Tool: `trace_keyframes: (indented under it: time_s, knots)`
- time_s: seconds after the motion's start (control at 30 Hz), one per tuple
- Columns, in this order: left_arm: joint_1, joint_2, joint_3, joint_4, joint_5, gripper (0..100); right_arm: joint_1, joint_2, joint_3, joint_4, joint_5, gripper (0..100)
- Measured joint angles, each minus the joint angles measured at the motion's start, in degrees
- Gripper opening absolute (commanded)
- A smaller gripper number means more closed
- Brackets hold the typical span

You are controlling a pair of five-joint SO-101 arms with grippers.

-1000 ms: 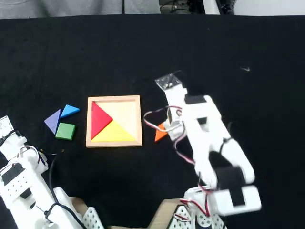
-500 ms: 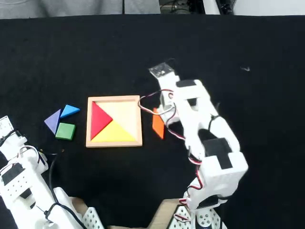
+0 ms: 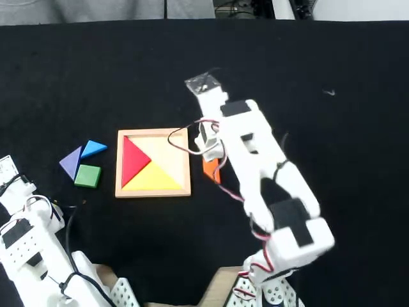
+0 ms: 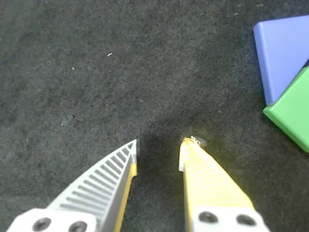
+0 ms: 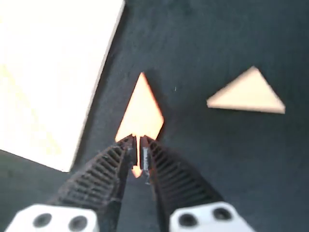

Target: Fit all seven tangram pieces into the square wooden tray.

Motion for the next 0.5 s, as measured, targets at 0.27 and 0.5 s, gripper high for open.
trace_keyframes:
  time_s: [0.27,0.5]
  knots:
    - [0.00,0.00,0.35,0.00,0.00,16,-4.48,-0.79,6.59,-7.03,-18.37,32.2]
    - [0.00,0.00,0.44,0.00,0.00,16,-5.36,5.54,5.54,-9.23,-19.08,32.2]
